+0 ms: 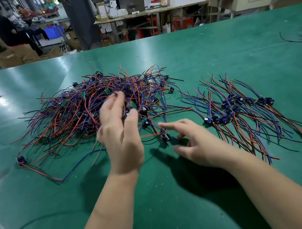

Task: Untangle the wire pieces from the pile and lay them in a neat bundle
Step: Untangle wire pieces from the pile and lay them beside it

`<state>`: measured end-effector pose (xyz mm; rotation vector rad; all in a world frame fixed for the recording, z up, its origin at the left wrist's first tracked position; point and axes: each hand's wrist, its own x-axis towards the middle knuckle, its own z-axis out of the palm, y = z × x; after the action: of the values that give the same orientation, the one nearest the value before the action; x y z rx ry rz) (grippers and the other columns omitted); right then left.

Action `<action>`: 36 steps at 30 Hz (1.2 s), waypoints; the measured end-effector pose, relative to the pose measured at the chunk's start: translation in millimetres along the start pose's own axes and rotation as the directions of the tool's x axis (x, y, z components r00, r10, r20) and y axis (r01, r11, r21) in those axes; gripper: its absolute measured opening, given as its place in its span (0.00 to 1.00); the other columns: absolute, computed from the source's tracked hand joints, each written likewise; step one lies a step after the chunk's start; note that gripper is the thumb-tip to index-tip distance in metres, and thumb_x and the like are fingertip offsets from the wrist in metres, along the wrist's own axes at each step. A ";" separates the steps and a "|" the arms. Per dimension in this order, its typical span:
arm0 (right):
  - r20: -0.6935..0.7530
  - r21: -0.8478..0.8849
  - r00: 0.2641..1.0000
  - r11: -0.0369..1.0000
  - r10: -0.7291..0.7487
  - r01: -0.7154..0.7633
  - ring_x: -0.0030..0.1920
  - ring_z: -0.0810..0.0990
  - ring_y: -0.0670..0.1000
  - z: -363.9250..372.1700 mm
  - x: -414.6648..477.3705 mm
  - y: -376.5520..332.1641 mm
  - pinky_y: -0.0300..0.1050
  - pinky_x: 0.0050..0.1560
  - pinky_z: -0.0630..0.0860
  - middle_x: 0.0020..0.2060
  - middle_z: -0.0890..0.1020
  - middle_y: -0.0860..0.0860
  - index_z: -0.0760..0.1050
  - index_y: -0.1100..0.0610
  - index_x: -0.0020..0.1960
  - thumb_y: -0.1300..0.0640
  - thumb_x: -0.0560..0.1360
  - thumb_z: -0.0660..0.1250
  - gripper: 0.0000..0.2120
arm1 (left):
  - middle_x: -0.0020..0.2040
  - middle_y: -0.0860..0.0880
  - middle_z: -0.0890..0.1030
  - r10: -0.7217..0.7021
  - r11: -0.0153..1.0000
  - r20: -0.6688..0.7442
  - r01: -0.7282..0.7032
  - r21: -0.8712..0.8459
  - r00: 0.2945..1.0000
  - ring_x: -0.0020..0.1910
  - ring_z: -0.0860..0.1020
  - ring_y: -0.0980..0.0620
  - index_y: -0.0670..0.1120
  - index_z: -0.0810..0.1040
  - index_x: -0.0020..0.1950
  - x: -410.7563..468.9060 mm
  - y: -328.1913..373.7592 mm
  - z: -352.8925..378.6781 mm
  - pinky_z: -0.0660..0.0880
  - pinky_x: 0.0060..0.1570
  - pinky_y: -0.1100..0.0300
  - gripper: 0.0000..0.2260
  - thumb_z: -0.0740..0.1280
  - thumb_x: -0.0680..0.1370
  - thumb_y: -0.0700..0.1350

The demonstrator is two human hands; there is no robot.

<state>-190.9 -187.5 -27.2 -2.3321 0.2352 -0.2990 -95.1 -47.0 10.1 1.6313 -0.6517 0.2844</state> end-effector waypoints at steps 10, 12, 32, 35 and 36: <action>0.198 0.229 0.970 0.969 -0.142 0.095 0.61 0.76 0.44 25.9 7.3 -25.1 0.39 0.65 0.69 0.59 0.81 0.48 0.78 0.55 0.61 0.72 0.67 0.56 0.28 | 0.66 0.46 0.62 0.515 0.857 -0.240 -0.500 0.122 0.823 0.68 0.65 0.52 0.34 0.65 0.68 -8.3 2.5 12.3 0.76 0.57 0.48 0.24 0.66 0.73 0.34; 0.057 0.296 0.997 0.954 -0.056 0.037 0.51 0.81 0.50 19.2 7.8 -21.7 0.44 0.58 0.76 0.47 0.85 0.50 0.82 0.57 0.48 0.69 0.63 0.55 0.22 | 0.65 0.47 0.63 0.539 0.842 -0.244 -0.520 0.140 0.807 0.64 0.66 0.57 0.36 0.67 0.67 -12.0 3.8 14.6 0.77 0.52 0.47 0.23 0.68 0.73 0.35; -0.132 0.896 0.964 0.445 0.230 0.016 0.31 0.74 0.45 -19.8 5.6 -13.9 0.35 0.33 0.67 0.33 0.82 0.51 0.84 0.59 0.43 0.56 0.68 0.67 0.09 | 0.67 0.51 0.74 -0.068 0.775 0.476 0.346 -0.528 0.877 0.45 0.83 0.50 0.55 0.64 0.69 -20.5 6.8 28.3 0.78 0.52 0.56 0.32 0.63 0.75 0.25; -0.087 0.818 0.968 0.571 0.234 -0.065 0.31 0.73 0.45 -20.3 2.6 -12.8 0.35 0.33 0.68 0.32 0.82 0.52 0.84 0.57 0.38 0.56 0.61 0.71 0.08 | 0.69 0.52 0.70 -0.064 0.818 0.531 0.349 -0.457 0.845 0.42 0.80 0.52 0.57 0.60 0.71 -22.4 5.9 28.3 0.78 0.50 0.58 0.34 0.60 0.76 0.24; -0.047 0.805 0.968 0.583 0.247 -0.110 0.32 0.74 0.46 -20.9 1.9 -13.3 0.37 0.35 0.67 0.34 0.82 0.53 0.84 0.57 0.38 0.55 0.60 0.72 0.08 | 0.70 0.52 0.70 -0.069 0.828 0.548 0.355 -0.434 0.833 0.42 0.78 0.50 0.57 0.59 0.72 -22.7 5.9 28.1 0.76 0.52 0.55 0.35 0.60 0.76 0.24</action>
<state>-194.0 -192.8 -3.2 -1.3608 0.3298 -0.3869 -121.9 -68.7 -2.2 1.2211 -0.8418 -0.4965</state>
